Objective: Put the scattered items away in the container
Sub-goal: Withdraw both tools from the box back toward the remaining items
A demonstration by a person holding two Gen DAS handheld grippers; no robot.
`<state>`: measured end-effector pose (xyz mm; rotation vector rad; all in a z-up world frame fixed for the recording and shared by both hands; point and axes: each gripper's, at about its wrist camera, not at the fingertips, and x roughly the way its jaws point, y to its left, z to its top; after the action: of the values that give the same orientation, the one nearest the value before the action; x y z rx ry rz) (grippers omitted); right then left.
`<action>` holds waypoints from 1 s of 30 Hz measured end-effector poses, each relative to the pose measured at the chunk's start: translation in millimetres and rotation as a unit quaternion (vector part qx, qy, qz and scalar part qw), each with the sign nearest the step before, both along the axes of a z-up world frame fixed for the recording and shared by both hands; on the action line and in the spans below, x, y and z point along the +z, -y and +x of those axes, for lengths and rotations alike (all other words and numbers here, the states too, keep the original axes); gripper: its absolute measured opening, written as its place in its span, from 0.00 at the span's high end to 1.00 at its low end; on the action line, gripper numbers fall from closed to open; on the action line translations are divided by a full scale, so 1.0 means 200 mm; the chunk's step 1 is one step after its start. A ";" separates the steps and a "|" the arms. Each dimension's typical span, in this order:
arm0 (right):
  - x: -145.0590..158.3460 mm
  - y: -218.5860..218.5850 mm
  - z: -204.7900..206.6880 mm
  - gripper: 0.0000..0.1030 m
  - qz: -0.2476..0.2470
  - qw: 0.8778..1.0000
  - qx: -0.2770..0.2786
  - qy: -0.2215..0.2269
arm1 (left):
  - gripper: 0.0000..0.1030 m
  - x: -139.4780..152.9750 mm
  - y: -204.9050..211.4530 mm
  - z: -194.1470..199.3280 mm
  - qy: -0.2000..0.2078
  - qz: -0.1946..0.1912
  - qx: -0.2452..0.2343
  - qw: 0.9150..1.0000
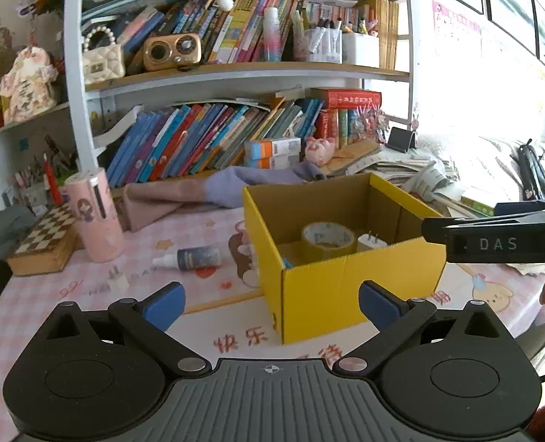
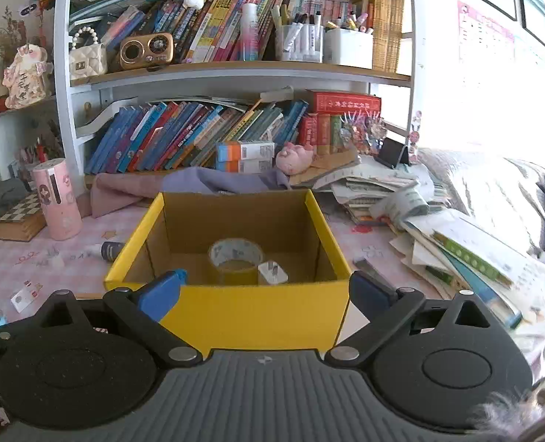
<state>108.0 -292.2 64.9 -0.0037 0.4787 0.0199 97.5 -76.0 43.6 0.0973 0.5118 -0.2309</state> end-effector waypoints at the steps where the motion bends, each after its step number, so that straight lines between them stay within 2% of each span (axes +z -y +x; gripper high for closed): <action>1: 0.00 -0.02 -0.03 0.04 -0.001 1.000 -0.001 -0.001 | 0.01 0.00 -0.02 -0.02 -0.001 -0.002 -0.001 1.000; 15: -0.09 -0.25 -0.35 0.02 -0.008 0.999 -0.010 -0.030 | 0.01 -0.07 -0.21 -0.23 -0.018 0.012 -0.028 0.999; 30: -0.17 -0.48 -0.50 0.02 -0.011 0.996 0.033 -0.083 | 0.01 -0.14 -0.42 -0.40 -0.054 0.004 0.004 0.999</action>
<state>7.9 -195.2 30.6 -0.0404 0.6441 0.0793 17.3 8.6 16.5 0.0898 0.6210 -0.2264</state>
